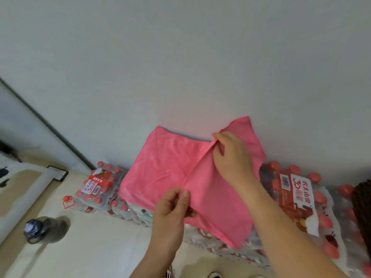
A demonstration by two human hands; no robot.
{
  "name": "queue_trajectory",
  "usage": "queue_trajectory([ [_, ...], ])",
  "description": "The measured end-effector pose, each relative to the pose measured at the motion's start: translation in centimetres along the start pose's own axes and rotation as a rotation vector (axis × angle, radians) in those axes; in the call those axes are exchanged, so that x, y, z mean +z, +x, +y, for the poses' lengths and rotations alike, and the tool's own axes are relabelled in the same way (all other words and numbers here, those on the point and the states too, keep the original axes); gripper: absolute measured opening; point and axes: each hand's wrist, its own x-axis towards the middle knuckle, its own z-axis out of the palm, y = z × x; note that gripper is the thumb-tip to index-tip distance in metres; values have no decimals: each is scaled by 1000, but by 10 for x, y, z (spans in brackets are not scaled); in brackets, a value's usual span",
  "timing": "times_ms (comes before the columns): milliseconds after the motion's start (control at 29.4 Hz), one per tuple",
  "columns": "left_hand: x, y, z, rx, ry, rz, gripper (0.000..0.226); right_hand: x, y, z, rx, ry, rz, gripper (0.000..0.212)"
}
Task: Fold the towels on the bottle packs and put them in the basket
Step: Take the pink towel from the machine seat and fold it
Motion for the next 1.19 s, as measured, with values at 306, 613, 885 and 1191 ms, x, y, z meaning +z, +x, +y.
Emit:
queue_trajectory([
  [306,-109,50,-20,-66,225,236,15,87,-15,-90,-251,99,-666,53],
  [613,-130,54,-18,-20,255,287,12,104,-14,-119,-372,41,-947,20],
  [885,-156,70,-30,-204,313,279,25,99,-7,-126,-354,77,-961,10],
  [1191,-113,64,35,-4,-114,-40,21,35,2,-127,-80,448,-886,13],
])
